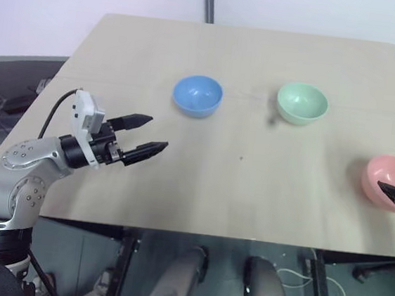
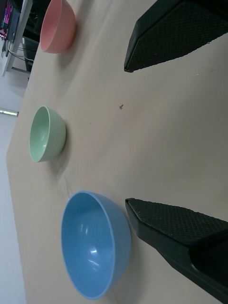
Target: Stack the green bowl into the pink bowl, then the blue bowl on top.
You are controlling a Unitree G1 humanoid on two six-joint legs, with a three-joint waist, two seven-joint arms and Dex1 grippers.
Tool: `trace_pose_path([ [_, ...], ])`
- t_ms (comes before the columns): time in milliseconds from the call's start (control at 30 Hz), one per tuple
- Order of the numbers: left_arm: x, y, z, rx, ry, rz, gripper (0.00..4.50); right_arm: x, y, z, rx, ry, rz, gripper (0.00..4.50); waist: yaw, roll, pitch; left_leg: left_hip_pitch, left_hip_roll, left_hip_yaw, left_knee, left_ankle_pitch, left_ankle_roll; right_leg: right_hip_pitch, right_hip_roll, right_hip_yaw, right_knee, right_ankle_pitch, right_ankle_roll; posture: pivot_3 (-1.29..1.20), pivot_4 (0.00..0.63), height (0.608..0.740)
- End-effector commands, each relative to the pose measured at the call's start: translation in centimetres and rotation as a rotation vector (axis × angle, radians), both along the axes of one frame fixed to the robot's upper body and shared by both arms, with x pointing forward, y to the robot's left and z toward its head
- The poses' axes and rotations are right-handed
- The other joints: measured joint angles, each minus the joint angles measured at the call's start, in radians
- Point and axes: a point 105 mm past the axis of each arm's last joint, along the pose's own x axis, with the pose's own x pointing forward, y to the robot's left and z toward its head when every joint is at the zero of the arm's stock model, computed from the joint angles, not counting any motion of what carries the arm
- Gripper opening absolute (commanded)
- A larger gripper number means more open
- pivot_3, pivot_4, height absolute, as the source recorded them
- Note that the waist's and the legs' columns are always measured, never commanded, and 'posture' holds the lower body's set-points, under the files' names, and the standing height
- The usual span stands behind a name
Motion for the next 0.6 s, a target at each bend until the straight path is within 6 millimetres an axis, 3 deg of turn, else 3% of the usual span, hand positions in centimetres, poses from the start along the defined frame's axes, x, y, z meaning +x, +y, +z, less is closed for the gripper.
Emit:
trace_pose_path([
  [33,-0.3,0.1,1.5,0.008,-0.055,-0.007,4.48,-0.3,0.0,1.2,-0.028,-0.04,0.0,4.5,0.0,0.0,0.0,0.0,0.0,0.0,0.0,0.0,0.0,0.0,0.0,0.0,0.0,0.0,0.0,0.0,0.15,0.74],
  [333,-0.1,-1.3,2.2,-0.042,-0.088,-0.073,4.48,-0.2,1.4,1.2,-0.021,-0.058,-0.015,4.5,0.0,0.0,0.0,0.0,0.0,0.001,0.0,0.0,0.0,0.0,0.0,0.001,0.0,0.0,0.0,0.0,0.15,0.74],
  [600,-2.0,-4.1,2.5,-0.026,-0.161,-0.299,4.48,1.4,2.5,-1.4,-0.022,0.08,-0.15,4.5,-0.001,0.0,0.0,-0.001,0.0,0.001,0.0,0.0,0.0,-0.001,0.0,0.001,0.0,0.001,-0.001,0.0,0.15,0.74],
])
